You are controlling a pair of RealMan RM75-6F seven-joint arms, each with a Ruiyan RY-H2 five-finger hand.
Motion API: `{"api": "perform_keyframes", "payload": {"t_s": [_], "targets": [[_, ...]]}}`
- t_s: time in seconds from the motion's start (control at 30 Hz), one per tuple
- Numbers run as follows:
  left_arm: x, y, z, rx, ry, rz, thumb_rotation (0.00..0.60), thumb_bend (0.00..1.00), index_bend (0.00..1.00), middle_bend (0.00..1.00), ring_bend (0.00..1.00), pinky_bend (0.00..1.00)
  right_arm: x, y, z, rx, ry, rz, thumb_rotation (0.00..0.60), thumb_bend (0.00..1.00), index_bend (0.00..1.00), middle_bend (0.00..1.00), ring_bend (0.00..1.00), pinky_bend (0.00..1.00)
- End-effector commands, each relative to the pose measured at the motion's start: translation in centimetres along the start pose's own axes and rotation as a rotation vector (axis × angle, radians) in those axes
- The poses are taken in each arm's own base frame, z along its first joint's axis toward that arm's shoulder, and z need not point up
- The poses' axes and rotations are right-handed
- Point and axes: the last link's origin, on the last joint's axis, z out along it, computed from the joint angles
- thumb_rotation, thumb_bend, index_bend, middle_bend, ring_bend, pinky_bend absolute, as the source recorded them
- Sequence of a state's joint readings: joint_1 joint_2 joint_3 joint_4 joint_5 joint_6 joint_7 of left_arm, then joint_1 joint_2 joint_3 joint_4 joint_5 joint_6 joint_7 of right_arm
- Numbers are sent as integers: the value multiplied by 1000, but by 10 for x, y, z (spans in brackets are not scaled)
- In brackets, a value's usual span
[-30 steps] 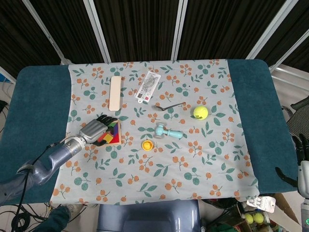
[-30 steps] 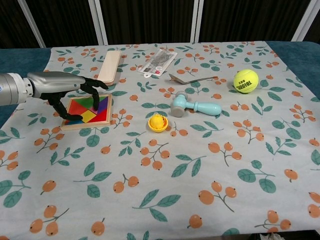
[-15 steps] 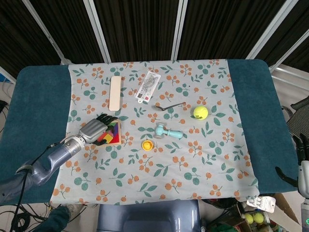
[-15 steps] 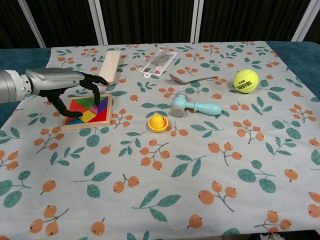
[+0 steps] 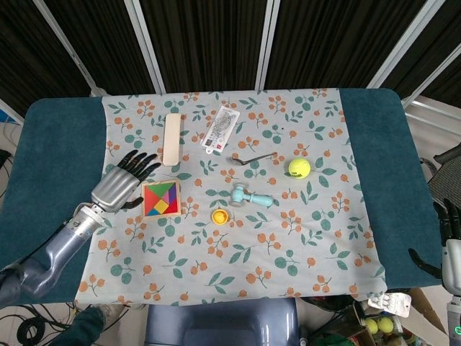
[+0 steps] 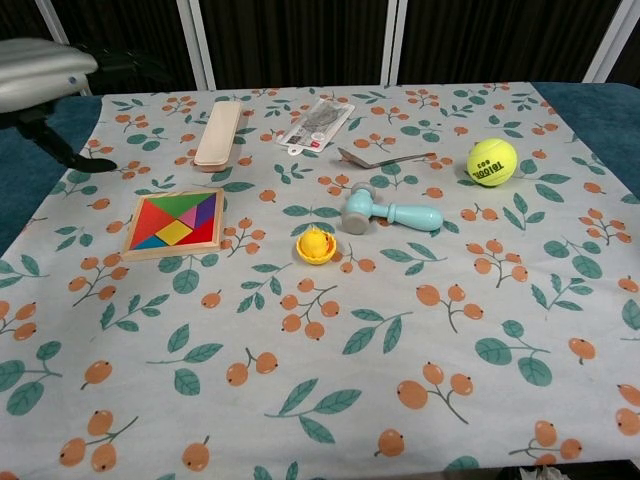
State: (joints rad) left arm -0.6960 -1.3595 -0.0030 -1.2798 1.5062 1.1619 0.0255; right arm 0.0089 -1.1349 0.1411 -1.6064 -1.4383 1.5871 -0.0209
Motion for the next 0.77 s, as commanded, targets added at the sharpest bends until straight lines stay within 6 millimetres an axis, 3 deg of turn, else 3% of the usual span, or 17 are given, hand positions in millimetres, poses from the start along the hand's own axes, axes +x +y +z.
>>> {"api": "perform_keyframes", "payload": {"t_s": [0.03, 0.33, 0.53, 0.77], "targets": [[35, -12, -71, 226, 73, 19, 600, 170, 18, 0, 0, 0, 0, -1, -1, 26, -7, -8, 600, 93, 0, 0, 41, 235], [50, 3, -147, 403, 47, -56, 600, 110, 0, 0, 0, 0, -1, -5, -3, 84, -25, -18, 600, 88, 0, 0, 39, 234], [44, 4, -167, 447, 29, -86, 600, 110, 0, 0, 0, 0, -1, -8, -4, 112, -22, -13, 600, 82, 0, 0, 39, 234], [43, 1, -172, 454, 63, -91, 600, 110, 0, 0, 0, 0, -2, -9, -4, 120, -18, -11, 600, 80, 0, 0, 39, 234]]}}
